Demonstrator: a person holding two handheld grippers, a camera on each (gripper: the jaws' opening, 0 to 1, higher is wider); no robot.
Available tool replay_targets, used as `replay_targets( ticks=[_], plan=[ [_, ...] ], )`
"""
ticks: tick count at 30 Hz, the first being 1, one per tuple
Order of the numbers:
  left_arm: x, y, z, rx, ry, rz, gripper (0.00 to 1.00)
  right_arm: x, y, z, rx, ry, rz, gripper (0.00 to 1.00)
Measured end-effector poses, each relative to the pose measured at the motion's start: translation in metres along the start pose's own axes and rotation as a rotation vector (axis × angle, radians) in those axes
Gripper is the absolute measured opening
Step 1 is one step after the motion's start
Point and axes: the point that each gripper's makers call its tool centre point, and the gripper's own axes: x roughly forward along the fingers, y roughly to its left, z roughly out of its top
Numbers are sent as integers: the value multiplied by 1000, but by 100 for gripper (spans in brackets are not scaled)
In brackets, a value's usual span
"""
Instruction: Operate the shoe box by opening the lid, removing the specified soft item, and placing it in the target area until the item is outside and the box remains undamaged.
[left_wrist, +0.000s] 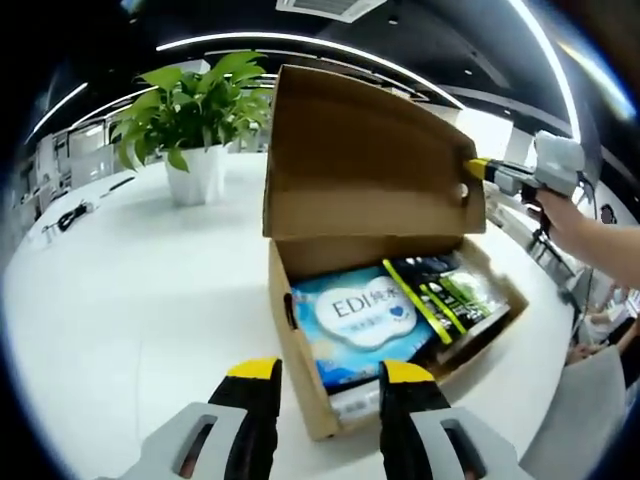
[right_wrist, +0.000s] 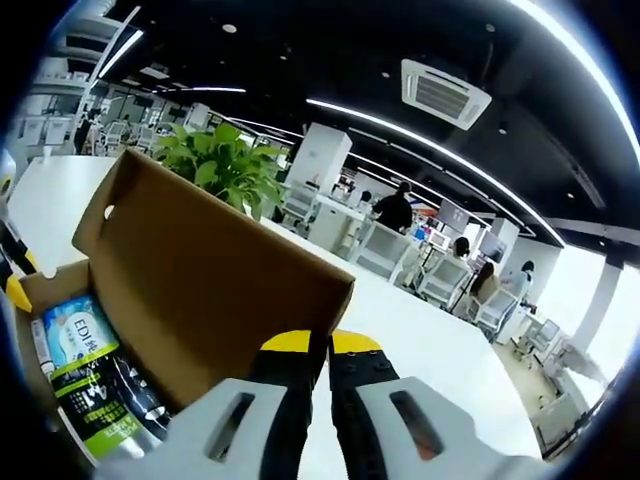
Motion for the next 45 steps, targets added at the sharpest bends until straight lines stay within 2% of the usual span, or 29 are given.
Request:
replay_targets(
  ticks=[12,18,30,40,45],
  plan=[
    [3,4,-2,-3,16,13,35,26,-2,-9,-3,33,23,3],
    [6,6,-1,-12,23,26,33,41,-1,-18,20,64,31,2],
    [9,6,-5,-36,31,31,30,57,4,-32,77,120,62,2],
    [8,7,-6,-43,34,28,30,68,10,-48,117,204,102,1],
    [9,8,-7,-58,36,26,30,76,14,-61,151,267,129,1]
  ],
)
